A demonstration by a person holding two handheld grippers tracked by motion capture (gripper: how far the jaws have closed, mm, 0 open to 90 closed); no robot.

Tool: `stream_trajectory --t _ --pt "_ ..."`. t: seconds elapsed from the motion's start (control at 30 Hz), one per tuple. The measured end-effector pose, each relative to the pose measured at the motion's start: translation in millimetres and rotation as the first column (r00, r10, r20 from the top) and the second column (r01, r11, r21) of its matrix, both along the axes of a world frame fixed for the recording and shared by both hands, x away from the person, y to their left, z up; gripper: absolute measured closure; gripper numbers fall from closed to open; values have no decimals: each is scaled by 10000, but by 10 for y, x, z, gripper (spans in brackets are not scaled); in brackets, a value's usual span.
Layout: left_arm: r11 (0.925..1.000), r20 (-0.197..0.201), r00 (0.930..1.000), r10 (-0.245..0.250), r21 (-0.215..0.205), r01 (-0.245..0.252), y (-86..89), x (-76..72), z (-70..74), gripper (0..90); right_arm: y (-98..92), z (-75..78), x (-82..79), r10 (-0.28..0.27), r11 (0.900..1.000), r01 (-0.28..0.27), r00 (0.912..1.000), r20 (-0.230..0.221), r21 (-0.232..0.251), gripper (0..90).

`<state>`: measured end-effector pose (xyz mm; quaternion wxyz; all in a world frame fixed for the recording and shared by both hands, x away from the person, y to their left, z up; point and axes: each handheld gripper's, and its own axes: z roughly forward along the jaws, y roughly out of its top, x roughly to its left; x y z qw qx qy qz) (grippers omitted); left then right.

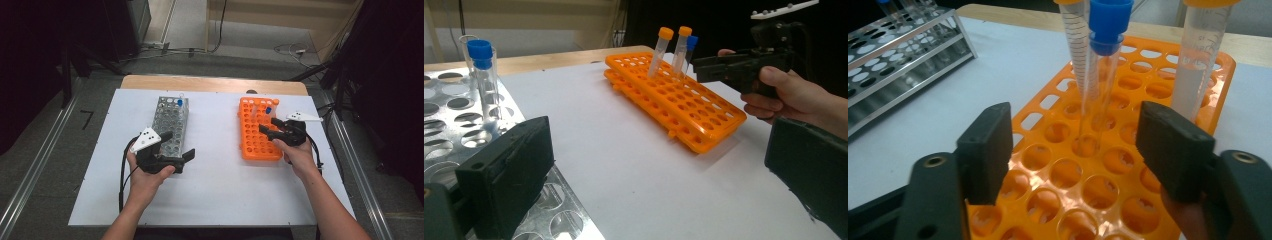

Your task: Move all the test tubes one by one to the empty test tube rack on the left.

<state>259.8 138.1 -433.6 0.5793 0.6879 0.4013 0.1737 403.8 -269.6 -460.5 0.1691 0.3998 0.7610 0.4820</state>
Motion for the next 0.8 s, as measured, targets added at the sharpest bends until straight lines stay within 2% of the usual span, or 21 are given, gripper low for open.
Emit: stream_trajectory --t 0.1,0.27,0.33,0.5,0.67,0.8 --pt "10000 -22 10000 0 13 0 2 1 -6 0 1 -43 93 20 9999 -22 9999 -132 -128 416" --pt "10000 -47 10000 25 -18 -25 5 1 -10 0 12 -88 196 357 9990 -368 9983 -463 -239 493" --pt "10000 -59 10000 14 -5 -14 2 3 -13 0 1 -91 229 379 9989 -392 9979 -519 -238 510" --pt "10000 -123 9999 -22 2 22 -20 4 -27 0 2 -118 301 826 9964 -837 9939 -731 -126 534" --pt "9999 -189 9998 -78 86 80 -52 9 -44 0 24 -133 317 1033 9938 -1048 9938 -418 -367 594" --pt "9999 -221 9997 -85 140 88 -61 14 -55 0 33 -141 311 1047 9929 -1061 9941 -288 -536 729"
